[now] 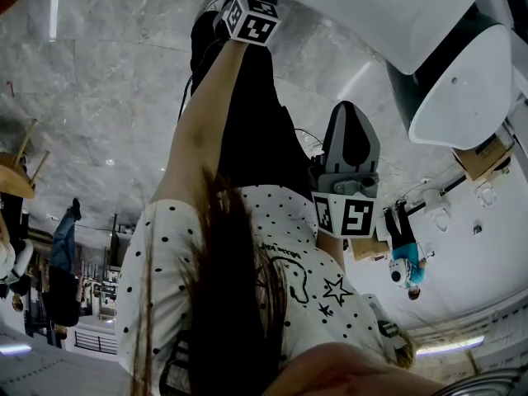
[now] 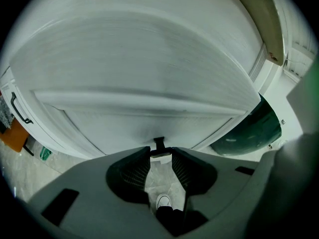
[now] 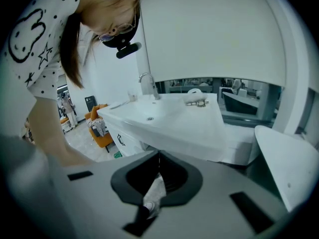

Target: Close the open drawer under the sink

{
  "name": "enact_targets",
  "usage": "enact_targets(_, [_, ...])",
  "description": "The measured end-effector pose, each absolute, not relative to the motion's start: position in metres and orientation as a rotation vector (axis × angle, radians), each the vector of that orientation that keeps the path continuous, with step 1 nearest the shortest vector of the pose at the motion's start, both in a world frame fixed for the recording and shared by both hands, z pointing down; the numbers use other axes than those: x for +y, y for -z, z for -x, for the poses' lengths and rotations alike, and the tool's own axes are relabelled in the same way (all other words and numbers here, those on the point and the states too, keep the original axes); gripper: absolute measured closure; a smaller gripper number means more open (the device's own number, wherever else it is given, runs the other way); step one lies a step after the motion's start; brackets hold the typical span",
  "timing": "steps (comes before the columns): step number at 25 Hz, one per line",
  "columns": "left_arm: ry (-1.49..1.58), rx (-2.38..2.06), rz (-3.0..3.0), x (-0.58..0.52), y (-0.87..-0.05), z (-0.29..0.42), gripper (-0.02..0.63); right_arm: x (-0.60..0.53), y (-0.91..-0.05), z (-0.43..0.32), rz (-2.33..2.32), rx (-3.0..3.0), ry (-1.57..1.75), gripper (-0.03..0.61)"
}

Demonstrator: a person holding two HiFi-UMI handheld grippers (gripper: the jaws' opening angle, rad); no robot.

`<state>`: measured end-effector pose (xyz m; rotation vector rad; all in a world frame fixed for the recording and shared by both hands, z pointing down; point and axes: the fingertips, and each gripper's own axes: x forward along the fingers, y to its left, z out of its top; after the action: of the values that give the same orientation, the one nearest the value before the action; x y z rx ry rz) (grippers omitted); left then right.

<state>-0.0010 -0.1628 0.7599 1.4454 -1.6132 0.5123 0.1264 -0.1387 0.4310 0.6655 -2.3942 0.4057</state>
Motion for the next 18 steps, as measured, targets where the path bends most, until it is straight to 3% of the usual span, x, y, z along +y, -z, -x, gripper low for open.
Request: enact_targets(18, [-0.503,-1.627,-1.452,-0.184,-0.757,0.011,0.476,-0.143,-0.434,-0.13,-0.679,-2.376,-0.416,0.565])
